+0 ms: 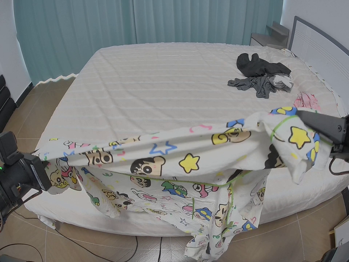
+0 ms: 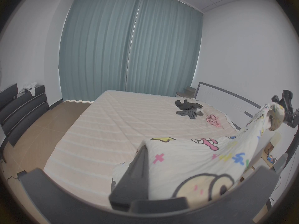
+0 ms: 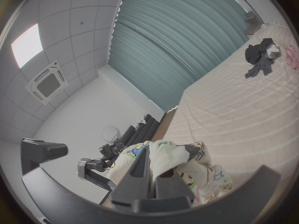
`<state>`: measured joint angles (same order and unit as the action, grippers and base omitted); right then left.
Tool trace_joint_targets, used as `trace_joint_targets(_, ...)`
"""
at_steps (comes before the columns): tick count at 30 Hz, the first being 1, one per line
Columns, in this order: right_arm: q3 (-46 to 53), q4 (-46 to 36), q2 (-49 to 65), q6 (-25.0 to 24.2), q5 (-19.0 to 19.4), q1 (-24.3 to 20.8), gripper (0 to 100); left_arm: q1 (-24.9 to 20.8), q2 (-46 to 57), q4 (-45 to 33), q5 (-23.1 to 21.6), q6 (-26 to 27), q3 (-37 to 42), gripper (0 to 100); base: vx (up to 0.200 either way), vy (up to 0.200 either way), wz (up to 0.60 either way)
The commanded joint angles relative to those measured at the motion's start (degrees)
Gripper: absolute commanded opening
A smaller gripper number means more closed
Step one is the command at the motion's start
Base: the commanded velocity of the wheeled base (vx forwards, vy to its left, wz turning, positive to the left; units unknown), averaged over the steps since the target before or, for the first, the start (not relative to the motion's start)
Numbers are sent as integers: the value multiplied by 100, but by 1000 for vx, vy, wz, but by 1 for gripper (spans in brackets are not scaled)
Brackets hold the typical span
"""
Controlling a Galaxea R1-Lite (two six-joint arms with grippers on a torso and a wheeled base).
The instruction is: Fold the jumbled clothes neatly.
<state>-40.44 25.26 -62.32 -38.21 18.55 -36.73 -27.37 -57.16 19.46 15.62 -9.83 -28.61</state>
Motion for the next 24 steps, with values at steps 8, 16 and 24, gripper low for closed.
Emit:
trace_joint_targets(8, 308, 120, -1019, 24, -18, 579, 0, -85, -779, 32, -24, -116, 128, 0, 0, 0, 0)
trace_joint_targets(16, 273, 884, -1661, 32, -265, 694, 0, 3, -1456, 85, -15, -213, -277, 0, 175, 0, 0)
trace_joint_targets(24, 212, 1376, -2346, 32, -502, 825, 0, 144, -2308, 884, 20, -380, -338, 0, 200, 0, 0)
